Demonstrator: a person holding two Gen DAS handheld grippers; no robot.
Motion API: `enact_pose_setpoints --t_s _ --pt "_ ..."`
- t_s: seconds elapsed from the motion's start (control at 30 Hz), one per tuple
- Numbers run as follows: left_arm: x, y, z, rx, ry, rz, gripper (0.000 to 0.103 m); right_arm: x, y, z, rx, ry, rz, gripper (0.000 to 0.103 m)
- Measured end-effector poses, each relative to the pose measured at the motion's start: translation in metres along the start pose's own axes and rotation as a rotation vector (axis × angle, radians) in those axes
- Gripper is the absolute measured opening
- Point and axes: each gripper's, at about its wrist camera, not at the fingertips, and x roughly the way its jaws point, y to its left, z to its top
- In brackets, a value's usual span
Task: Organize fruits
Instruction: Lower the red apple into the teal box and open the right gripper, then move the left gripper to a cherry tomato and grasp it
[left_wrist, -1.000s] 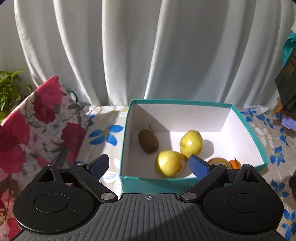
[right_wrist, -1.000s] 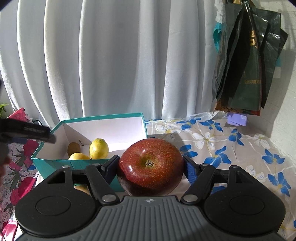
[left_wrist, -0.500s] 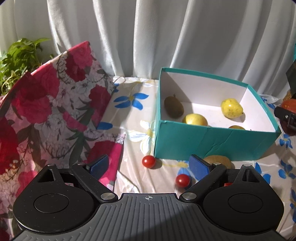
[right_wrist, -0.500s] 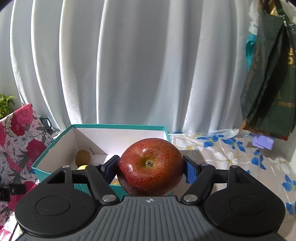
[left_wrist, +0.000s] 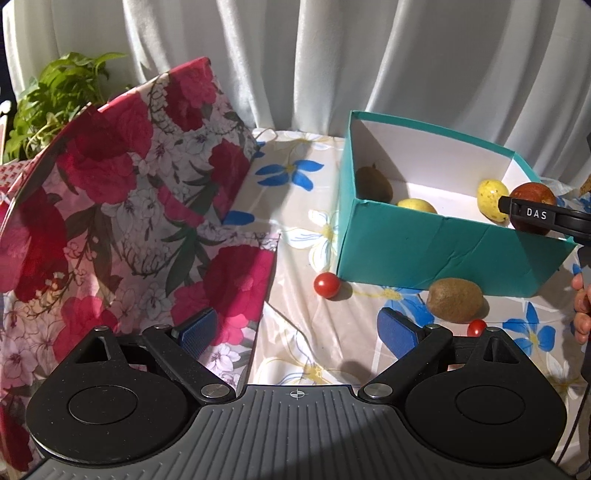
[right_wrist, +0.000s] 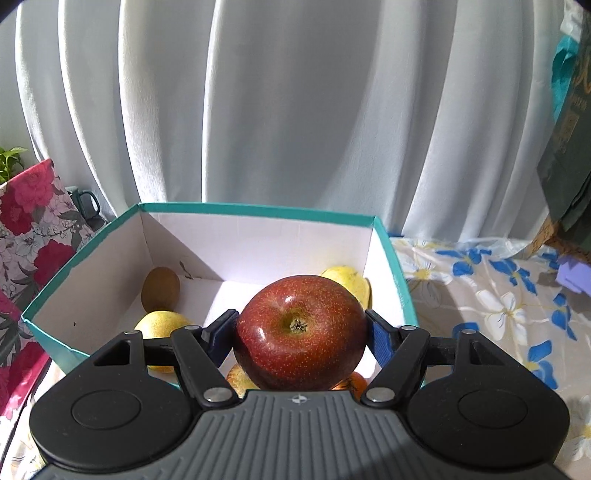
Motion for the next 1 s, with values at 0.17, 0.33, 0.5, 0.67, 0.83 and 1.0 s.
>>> enact_pose_setpoints --t_s 0.17,0.33,0.5,0.67,0.83,1.0 --pt "-0.001 -0.001 -0.002 0.008 0.005 0.007 0.097 0.017 0.002 -0.004 -0.004 0.047 -0.002 0.073" --pt "0.002 -0.001 -0.004 0.001 0.016 0.009 0.097 0.013 0.0 -0.002 -0.028 -0.002 -0.055 0.073" --pt "0.01 -0.007 -0.008 0.025 0.028 0.001 0.097 -0.016 -0.008 0.005 -0.012 -0.097 -0.083 0.087" --pt "0.018 -0.018 -0.015 0.077 0.016 0.002 0.097 -0.062 -0.018 -0.001 0.047 -0.149 -0.072 0.091" --pt "0.024 -0.033 -0.024 0.15 -0.057 -0.001 0.097 -0.112 -0.017 -0.029 0.086 -0.194 -0.064 0.1" --pt "0.04 -0.051 -0.028 0.205 -0.066 -0.022 0.096 -0.128 -0.009 -0.049 0.04 -0.149 -0.057 0.1"
